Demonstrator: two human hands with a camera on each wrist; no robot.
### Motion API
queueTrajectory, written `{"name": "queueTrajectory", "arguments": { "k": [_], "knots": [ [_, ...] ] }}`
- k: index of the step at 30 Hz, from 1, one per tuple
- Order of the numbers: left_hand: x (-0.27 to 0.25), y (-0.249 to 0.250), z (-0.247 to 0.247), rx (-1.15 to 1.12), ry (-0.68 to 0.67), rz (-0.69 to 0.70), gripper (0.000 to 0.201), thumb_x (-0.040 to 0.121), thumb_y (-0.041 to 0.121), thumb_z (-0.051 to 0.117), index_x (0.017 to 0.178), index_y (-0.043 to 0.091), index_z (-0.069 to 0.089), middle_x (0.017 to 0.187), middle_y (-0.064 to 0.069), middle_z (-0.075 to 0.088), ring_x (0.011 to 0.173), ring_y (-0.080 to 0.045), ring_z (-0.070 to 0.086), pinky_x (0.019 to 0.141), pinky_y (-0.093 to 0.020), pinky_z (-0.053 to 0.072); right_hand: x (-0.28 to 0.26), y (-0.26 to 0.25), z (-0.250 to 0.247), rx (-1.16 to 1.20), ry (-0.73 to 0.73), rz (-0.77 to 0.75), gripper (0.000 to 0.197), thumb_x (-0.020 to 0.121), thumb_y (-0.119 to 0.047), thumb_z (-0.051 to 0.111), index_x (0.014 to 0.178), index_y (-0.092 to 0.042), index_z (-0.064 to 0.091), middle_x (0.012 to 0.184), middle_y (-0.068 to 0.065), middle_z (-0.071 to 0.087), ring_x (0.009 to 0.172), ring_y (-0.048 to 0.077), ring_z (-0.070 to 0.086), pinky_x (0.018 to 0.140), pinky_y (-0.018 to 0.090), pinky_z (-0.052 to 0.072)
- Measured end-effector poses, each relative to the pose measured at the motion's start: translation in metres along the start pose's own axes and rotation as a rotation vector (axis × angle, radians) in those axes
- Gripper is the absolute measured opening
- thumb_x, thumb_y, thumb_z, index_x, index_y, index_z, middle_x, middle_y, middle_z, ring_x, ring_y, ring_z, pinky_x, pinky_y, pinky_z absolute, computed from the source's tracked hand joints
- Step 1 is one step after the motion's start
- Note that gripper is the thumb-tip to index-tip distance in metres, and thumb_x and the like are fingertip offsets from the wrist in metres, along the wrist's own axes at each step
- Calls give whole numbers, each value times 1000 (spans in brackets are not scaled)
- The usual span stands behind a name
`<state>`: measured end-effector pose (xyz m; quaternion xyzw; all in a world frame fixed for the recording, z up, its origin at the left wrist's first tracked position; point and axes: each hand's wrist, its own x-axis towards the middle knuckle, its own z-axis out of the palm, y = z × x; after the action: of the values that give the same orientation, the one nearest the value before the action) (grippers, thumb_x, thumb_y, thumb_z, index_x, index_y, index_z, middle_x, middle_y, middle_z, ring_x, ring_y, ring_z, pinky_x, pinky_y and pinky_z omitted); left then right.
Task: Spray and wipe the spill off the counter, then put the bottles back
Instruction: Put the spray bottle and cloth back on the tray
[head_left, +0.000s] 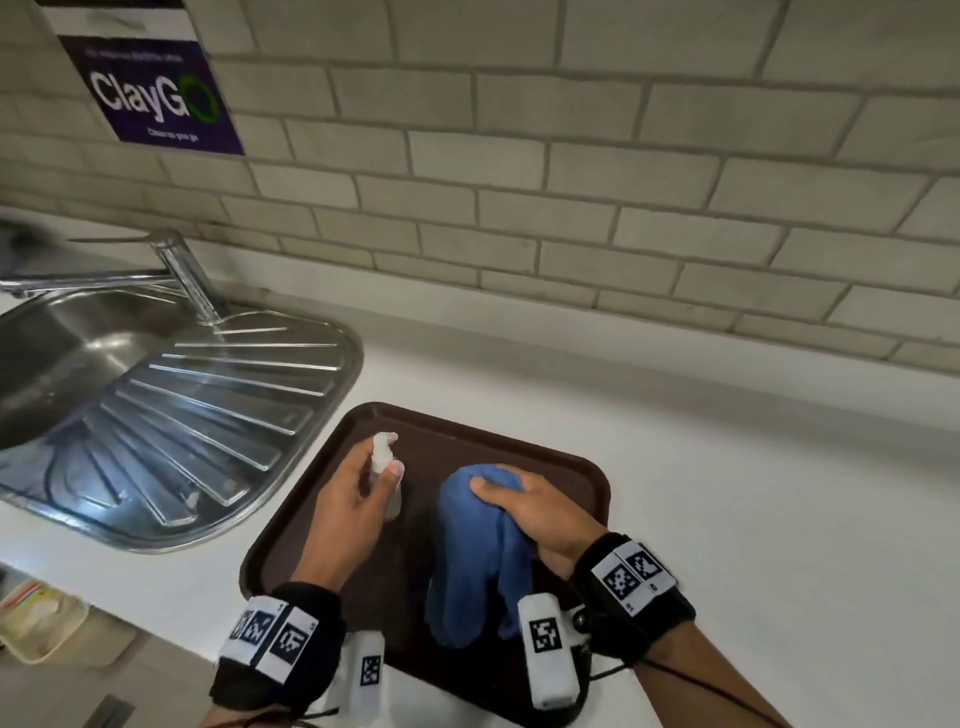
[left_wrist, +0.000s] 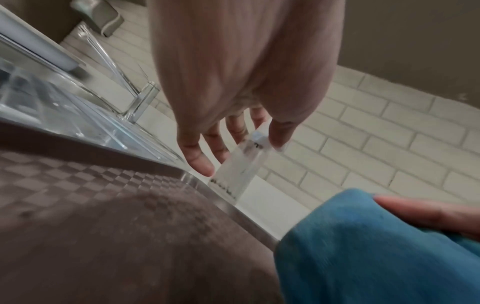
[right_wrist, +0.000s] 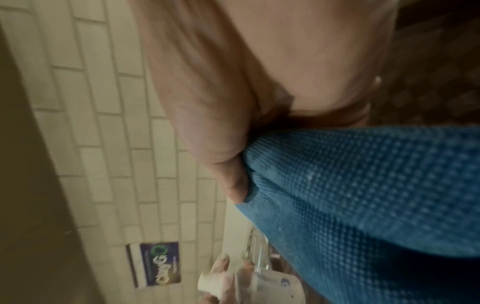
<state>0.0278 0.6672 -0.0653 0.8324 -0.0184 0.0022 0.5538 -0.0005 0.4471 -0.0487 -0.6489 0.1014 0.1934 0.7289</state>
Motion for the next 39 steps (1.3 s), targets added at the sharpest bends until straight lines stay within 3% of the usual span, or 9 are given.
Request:
{"name": "queueTrajectory", "arguments": {
  "k": [2, 5, 9, 13, 18, 24, 29, 34, 39],
  "knots": [
    [18, -11, -2, 36, -42, -3, 30, 99, 25, 60, 126, 36, 60, 115, 9, 67, 106, -6, 63, 87, -25, 48, 13, 9, -5, 32, 54, 44, 20, 94, -23, 61, 110, -14, 67, 109, 8, 73, 99, 20, 69, 94, 35, 53],
    [40, -26, 0, 101, -145, -16, 28, 98, 22, 60, 123, 35, 60, 117, 8, 68, 108, -7, 63, 93, -30, 51, 24, 23, -20, 73, 158, 107, 17, 93, -22, 62, 106, -12, 67, 103, 9, 73, 91, 19, 70, 81, 31, 55],
    [59, -36, 6, 157, -230, -31, 29, 98, 20, 60, 123, 35, 60, 118, 6, 67, 109, -13, 63, 91, -27, 46, 28, 37, -45, -3, 304, 190, 26, 93, -22, 61, 111, -3, 62, 107, 16, 70, 94, 24, 66, 93, 44, 51],
    [69, -35, 11, 194, -237, -2, 32, 99, 22, 59, 131, 26, 61, 124, 9, 63, 114, -11, 58, 94, -23, 40, 24, 46, -60, -155, 372, 233, 24, 95, -33, 57, 103, -11, 62, 103, 10, 68, 91, 21, 65, 91, 44, 53],
    [75, -32, 17, 184, -254, -4, 33, 100, 24, 56, 132, 29, 59, 126, 8, 62, 118, -12, 57, 99, -26, 40, 13, 48, -61, -159, 372, 338, 33, 94, -47, 52, 105, -17, 57, 106, 18, 69, 98, 36, 67, 88, 55, 52],
    [66, -33, 30, 173, -232, -107, 46, 98, 20, 60, 143, 23, 49, 124, 5, 60, 113, -10, 53, 98, -25, 36, 0, 54, -58, -482, 443, 298, 35, 92, -52, 48, 113, -24, 51, 104, 0, 62, 100, 21, 60, 91, 38, 47],
    [50, -47, 34, 188, -193, -166, 59, 92, 21, 68, 146, 20, 44, 138, -2, 60, 122, -21, 59, 102, -33, 41, -20, 53, -51, -590, 504, 280, 42, 91, -42, 55, 127, -22, 43, 114, 8, 61, 103, 27, 58, 89, 39, 47],
    [14, -48, 35, 201, -204, -247, 74, 91, 22, 71, 154, 13, 33, 151, -14, 49, 133, -30, 53, 109, -40, 41, -50, 51, -48, -620, 559, 203, 49, 90, -39, 58, 133, -24, 39, 105, 5, 62, 96, 27, 60, 81, 33, 46],
    [-42, -23, 56, 316, -265, -141, 66, 92, 25, 69, 151, 12, 41, 151, -13, 48, 134, -31, 51, 110, -45, 43, -99, 51, -60, -597, 623, 138, 50, 89, -42, 58, 133, -26, 43, 113, 5, 65, 106, 27, 60, 88, 32, 42]
  ]
}}
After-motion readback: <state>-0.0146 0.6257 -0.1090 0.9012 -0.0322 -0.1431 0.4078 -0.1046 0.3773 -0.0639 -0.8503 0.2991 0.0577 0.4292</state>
